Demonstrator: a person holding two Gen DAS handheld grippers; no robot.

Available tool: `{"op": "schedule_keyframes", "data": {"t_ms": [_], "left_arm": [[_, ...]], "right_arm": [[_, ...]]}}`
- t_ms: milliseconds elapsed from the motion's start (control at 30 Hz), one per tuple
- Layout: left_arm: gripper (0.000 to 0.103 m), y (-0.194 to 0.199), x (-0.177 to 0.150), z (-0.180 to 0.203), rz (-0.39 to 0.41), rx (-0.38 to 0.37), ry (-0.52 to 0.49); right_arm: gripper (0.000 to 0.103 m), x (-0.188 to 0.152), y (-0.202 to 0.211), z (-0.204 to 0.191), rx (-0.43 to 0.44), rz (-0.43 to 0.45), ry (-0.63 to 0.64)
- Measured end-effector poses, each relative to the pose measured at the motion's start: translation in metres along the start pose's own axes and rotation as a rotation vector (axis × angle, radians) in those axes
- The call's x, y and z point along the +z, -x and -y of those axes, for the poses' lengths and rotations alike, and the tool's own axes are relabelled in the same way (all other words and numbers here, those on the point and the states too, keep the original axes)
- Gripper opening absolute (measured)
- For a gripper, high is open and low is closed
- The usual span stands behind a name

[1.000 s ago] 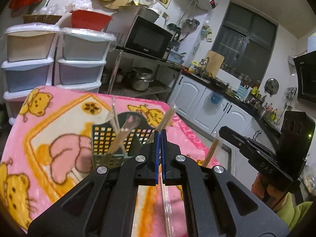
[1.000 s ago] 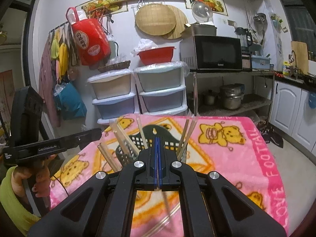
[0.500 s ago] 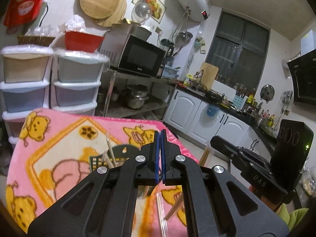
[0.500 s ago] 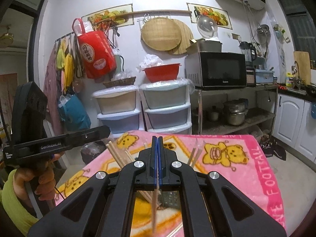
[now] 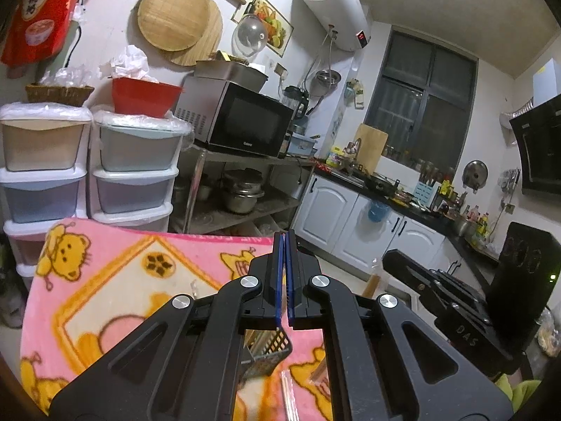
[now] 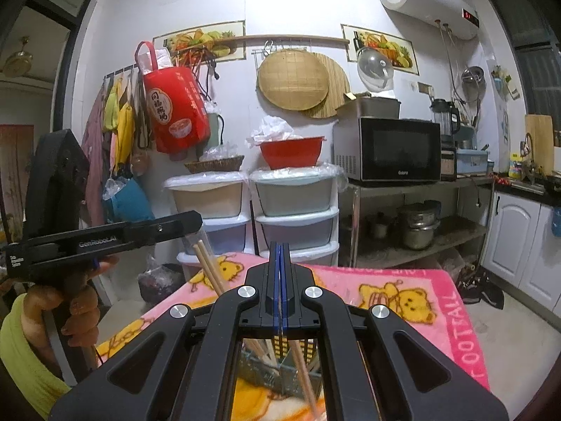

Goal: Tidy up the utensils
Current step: 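Lower chopsticks into the green holder and open both tools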

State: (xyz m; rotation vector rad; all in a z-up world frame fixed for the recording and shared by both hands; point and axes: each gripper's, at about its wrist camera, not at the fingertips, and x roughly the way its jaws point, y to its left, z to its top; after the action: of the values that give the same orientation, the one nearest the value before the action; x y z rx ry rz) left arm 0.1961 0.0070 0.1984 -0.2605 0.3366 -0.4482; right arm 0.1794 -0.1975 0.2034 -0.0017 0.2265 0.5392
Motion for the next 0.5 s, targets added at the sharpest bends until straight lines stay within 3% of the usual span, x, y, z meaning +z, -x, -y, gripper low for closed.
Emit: {"op": "schedule_keyframes", "data": {"t_ms": [500], "left_arm": [[0.0,-0.028,0.014,-0.001,0.0,0.034,-0.005]], "right_arm": [[0.001,0.03,-0.032,0.003,-0.006,0.044,0.057]]}}
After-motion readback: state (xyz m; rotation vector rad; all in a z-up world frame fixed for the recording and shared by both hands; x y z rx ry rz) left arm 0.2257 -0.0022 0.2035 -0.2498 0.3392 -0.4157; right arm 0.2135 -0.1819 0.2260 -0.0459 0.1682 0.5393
